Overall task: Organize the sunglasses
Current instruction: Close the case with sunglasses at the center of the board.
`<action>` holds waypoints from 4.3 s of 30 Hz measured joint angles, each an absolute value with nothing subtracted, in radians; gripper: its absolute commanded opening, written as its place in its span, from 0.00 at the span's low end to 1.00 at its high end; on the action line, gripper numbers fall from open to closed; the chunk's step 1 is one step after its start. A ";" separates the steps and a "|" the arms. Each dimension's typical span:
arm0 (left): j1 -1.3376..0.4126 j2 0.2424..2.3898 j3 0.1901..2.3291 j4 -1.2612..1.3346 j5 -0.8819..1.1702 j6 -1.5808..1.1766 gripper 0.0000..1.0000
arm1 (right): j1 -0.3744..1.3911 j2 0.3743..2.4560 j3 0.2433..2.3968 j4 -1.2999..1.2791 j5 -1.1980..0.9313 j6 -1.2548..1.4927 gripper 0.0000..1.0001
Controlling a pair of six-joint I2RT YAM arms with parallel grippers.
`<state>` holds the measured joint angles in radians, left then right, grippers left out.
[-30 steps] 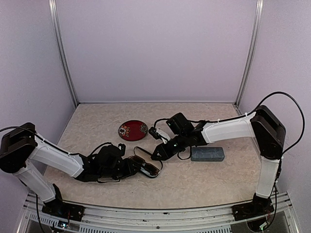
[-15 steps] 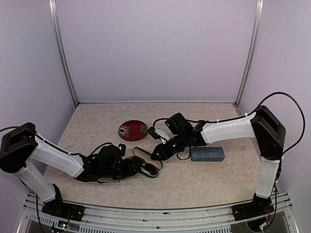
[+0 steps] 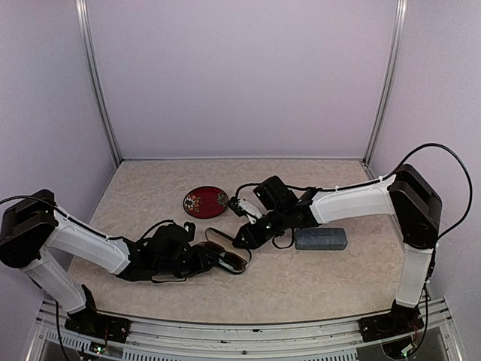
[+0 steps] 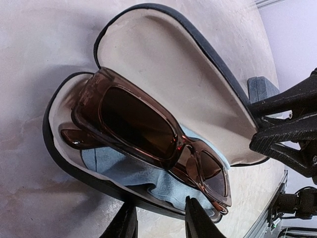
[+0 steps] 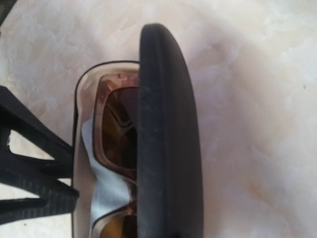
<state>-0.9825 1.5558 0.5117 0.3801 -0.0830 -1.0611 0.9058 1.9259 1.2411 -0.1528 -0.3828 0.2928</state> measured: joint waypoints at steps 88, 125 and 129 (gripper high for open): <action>-0.949 1.502 0.509 0.404 -0.086 -0.979 0.37 | 1.040 1.949 1.195 0.000 -0.242 0.406 0.23; -1.016 1.468 0.537 0.463 -0.140 -0.907 0.56 | 1.015 1.787 1.005 0.026 -0.567 0.490 0.55; -1.018 1.420 0.555 0.413 -0.168 -0.859 0.66 | 1.011 1.718 0.974 -0.009 -0.532 0.432 0.71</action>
